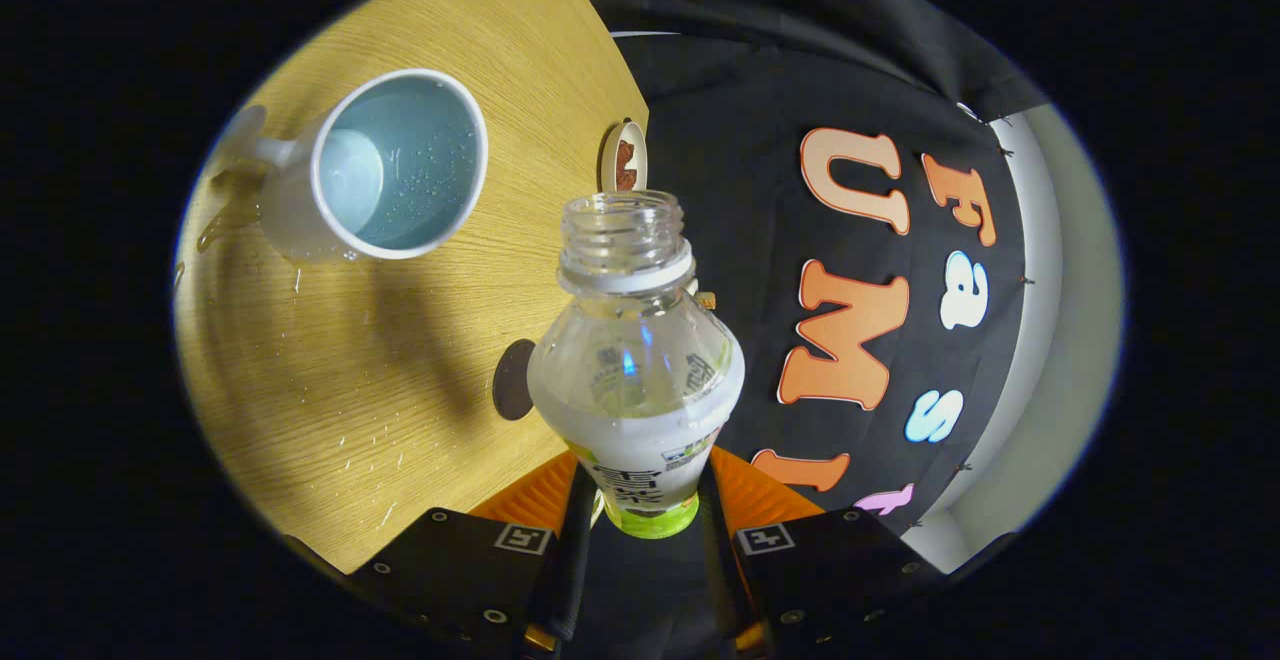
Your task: Take the bottle from table, then pour the juice into the cup, finally place the bottle on the coaster
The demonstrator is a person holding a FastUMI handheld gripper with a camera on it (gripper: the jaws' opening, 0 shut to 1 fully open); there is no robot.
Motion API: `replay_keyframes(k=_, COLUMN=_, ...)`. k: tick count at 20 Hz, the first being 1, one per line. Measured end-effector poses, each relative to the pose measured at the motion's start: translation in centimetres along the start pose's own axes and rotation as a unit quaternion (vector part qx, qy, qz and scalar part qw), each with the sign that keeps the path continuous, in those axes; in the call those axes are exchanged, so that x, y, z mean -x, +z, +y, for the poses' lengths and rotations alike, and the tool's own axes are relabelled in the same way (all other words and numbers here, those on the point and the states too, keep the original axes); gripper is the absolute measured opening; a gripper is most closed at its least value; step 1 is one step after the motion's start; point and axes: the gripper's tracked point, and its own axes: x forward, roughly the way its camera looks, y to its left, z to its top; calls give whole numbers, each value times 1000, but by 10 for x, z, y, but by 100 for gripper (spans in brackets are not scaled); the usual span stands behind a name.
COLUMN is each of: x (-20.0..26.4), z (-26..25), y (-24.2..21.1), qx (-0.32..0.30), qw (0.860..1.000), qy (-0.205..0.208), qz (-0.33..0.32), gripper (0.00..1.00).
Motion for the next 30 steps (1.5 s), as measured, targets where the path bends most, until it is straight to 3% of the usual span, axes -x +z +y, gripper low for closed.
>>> replay_keyframes(k=30, x=-8, z=-22, y=16, qx=121, qw=992, qy=-17, qz=-45, gripper=52)
